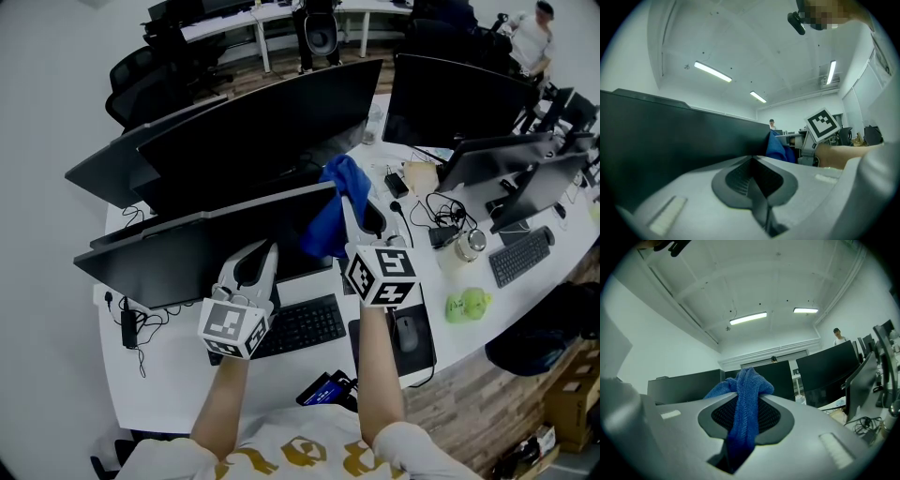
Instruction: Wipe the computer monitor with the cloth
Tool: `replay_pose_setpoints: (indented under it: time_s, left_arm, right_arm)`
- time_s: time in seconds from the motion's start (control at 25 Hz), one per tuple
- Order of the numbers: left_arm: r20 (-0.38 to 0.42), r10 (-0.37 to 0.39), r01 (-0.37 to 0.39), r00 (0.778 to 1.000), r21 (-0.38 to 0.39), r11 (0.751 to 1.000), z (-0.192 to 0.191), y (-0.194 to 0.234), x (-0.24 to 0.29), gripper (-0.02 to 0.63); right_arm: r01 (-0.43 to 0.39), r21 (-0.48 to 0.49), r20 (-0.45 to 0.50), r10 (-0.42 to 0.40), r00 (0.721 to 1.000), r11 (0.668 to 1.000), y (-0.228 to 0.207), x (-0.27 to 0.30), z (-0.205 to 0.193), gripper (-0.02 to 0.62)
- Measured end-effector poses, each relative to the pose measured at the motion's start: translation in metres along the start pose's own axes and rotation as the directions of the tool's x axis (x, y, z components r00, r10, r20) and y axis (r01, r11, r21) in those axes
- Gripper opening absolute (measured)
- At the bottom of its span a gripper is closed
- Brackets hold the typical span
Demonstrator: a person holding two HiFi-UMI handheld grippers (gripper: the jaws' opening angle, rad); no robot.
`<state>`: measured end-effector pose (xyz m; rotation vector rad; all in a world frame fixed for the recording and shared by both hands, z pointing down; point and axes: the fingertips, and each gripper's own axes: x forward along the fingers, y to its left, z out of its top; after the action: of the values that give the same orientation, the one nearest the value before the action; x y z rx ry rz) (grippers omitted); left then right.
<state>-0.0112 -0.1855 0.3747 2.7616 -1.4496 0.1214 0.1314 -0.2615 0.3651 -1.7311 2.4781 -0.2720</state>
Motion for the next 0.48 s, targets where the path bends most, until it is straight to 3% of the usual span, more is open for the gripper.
replay_pose_setpoints:
  time_s: [0.48]
  left_arm:
    - [-0.031, -0.004, 0.004, 1.0, 0.001, 1.0, -0.021, -0.003, 0.001, 0.002]
  right_arm:
    - [-0.005, 0.041, -0.005, 0.005, 1.0, 0.999, -0.002, -0.004, -0.027, 0.107]
